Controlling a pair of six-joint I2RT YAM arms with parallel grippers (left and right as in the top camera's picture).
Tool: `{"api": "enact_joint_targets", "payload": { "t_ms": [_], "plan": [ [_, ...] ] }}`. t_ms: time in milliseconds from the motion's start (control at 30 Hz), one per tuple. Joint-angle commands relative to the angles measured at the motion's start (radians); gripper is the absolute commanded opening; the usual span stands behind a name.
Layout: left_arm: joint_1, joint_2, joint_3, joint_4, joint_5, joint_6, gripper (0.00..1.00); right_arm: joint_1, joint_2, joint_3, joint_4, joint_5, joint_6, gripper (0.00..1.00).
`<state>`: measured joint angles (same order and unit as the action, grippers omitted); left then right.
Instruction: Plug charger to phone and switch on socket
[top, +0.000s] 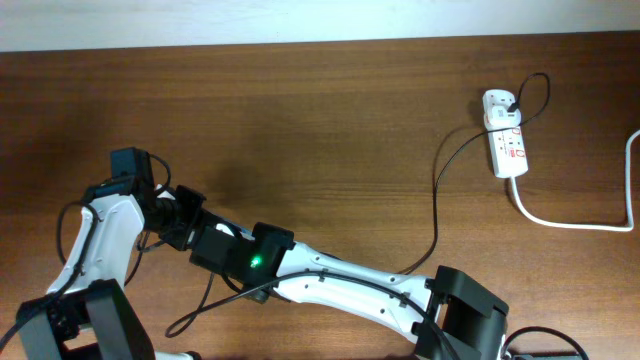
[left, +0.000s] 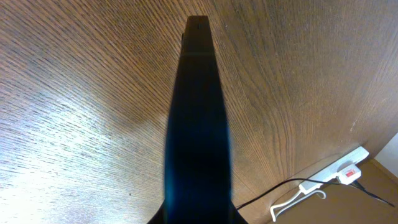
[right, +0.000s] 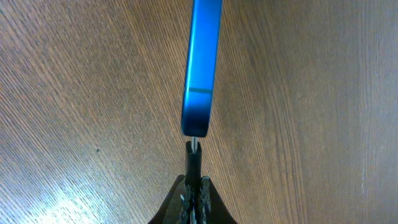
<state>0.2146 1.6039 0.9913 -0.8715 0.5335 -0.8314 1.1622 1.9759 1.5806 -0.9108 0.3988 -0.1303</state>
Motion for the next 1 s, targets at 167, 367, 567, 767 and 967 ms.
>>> {"api": "enact_joint_targets", "payload": {
  "t_ms": [167, 367, 567, 767, 967],
  "plan": [
    [-0.004, 0.003, 0.021, -0.005, 0.015, -0.009, 0.00, 0.003, 0.008, 0.018, 0.006, -0.005, 0.007, 0.04],
    [-0.004, 0.003, 0.021, -0.005, 0.015, -0.009, 0.00, 0.004, 0.008, 0.018, -0.019, -0.005, 0.008, 0.04],
    [-0.004, 0.003, 0.021, -0.005, 0.015, -0.009, 0.00, 0.003, 0.008, 0.018, -0.023, -0.005, 0.008, 0.04],
    [-0.003, 0.003, 0.021, -0.009, 0.015, -0.009, 0.00, 0.003, 0.010, 0.017, 0.003, -0.005, 0.007, 0.04],
    [-0.004, 0.003, 0.021, -0.013, 0.014, -0.008, 0.00, 0.002, 0.012, 0.016, 0.003, -0.005, 0.007, 0.04]
  ]
}}
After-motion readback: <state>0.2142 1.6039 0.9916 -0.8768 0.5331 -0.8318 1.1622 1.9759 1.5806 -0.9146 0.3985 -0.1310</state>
